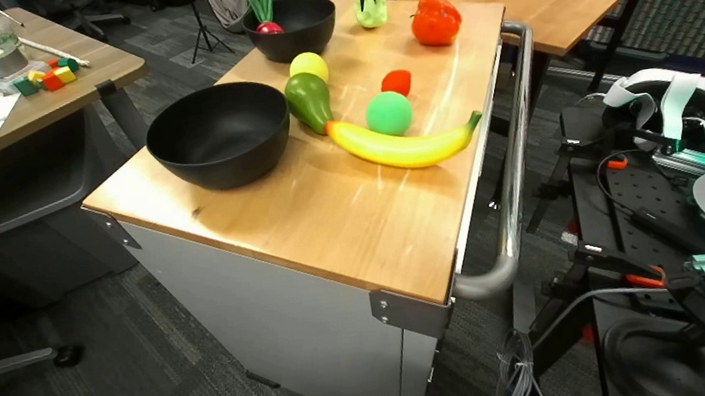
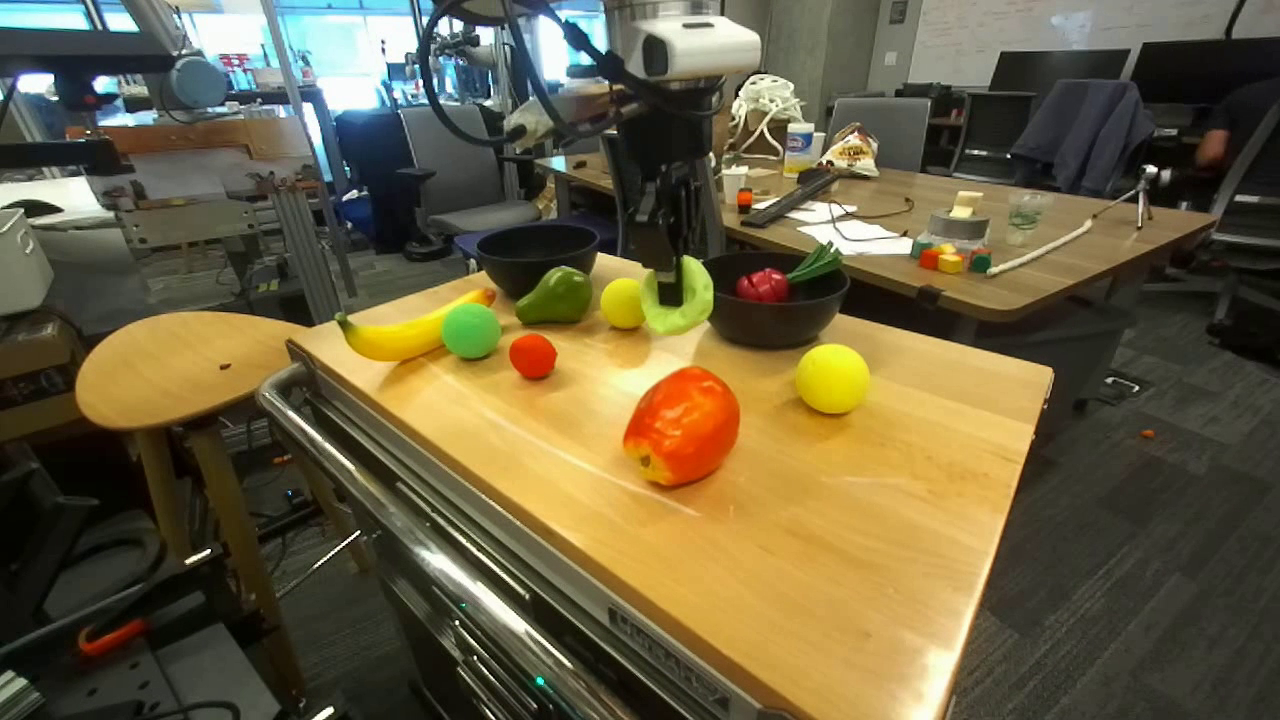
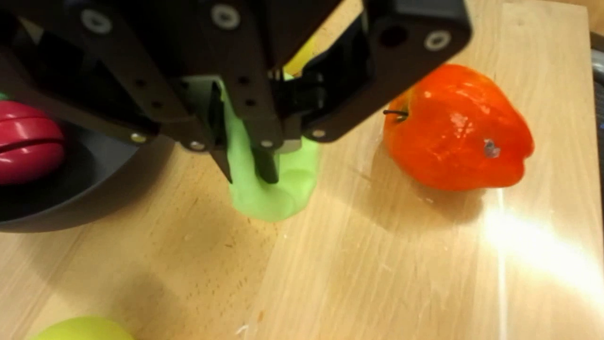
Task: Take the fruit and vegetable toys out of the black bowls and put them on the counter
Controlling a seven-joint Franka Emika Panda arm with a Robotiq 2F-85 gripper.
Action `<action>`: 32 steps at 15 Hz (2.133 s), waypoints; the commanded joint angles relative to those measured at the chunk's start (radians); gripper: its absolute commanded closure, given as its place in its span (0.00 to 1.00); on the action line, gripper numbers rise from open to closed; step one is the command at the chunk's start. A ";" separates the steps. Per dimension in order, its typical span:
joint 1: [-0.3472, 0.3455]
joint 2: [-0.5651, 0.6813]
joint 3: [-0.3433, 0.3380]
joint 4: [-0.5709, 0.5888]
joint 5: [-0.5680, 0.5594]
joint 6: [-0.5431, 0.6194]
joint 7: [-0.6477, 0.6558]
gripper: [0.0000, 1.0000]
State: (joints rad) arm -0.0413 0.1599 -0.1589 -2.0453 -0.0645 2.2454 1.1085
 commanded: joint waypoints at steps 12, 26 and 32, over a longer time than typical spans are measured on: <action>-0.031 0.025 -0.015 0.024 -0.051 0.478 -0.085 0.00; -0.014 0.239 -0.028 0.015 0.020 1.089 0.059 0.00; 0.113 0.349 -0.117 0.054 0.087 1.172 0.095 0.00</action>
State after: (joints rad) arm -0.0045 0.4507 -0.2172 -2.0302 -0.0277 3.3690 1.1850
